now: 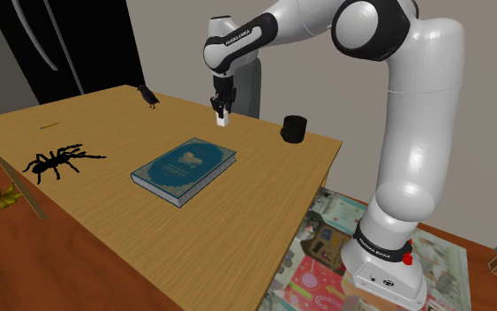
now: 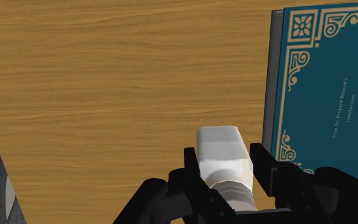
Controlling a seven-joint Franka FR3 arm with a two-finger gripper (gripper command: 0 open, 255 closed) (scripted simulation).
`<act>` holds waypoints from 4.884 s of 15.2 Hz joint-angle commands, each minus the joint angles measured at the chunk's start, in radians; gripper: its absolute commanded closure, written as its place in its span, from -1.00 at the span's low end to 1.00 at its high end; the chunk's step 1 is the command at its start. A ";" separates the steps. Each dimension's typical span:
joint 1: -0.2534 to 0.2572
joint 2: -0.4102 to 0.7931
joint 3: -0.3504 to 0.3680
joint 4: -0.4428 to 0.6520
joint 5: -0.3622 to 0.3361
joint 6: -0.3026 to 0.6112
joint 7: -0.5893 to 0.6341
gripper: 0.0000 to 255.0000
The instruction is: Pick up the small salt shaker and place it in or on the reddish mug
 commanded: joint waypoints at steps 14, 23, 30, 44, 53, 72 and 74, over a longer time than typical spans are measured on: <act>-0.009 -0.058 -0.006 0.104 0.005 -0.161 -0.029 1.00; -0.103 -0.246 -0.079 -0.130 0.012 -0.101 -0.198 1.00; -0.176 -0.345 -0.154 -0.238 0.011 -0.082 -0.344 1.00; -0.253 -0.386 -0.251 -0.365 0.012 0.014 -0.514 1.00; -0.255 -0.348 -0.257 -0.448 0.022 0.134 -0.520 1.00; -0.253 -0.409 -0.248 -0.384 0.003 0.010 -0.506 -1.00; -0.253 -0.409 -0.248 -0.384 0.003 0.010 -0.506 -1.00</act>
